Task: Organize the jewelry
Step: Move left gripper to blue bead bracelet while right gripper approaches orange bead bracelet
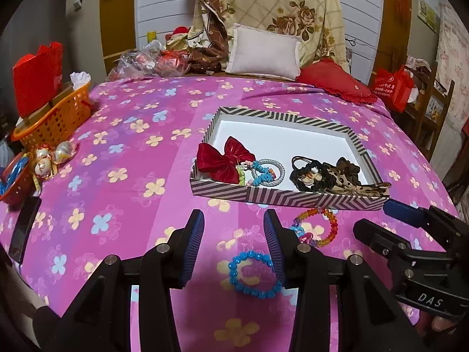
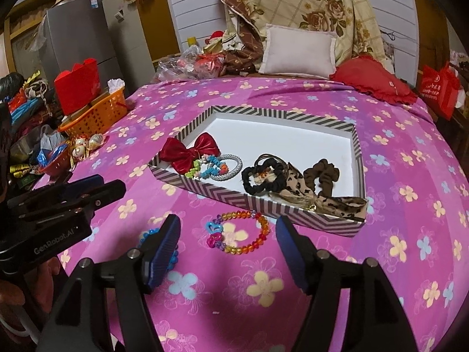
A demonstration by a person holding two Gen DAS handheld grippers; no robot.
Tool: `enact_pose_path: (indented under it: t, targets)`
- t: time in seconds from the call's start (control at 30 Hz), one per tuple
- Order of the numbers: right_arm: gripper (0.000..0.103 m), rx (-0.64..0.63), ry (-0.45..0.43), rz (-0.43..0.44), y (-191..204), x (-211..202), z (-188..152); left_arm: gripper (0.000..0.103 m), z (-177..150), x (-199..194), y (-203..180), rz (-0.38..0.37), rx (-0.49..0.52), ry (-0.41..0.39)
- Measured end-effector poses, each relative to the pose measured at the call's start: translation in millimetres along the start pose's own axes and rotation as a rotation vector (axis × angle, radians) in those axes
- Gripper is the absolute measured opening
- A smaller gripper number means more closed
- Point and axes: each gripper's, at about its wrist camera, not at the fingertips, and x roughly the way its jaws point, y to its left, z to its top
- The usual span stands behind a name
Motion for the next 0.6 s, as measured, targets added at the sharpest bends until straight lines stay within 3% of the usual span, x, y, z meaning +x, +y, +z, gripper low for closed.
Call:
enact_pose_path:
  t: [0.17, 0.6]
  targets:
    - [0.075, -0.002, 0.002, -0.019, -2, -5, 0, 0.044, -4, -6, 1, 0.007, -0.001, -0.010]
    - [0.076, -0.004, 0.018, -0.027, -2, -3, -4, 0.044, -12, -7, 1, 0.023, 0.000, 0.001]
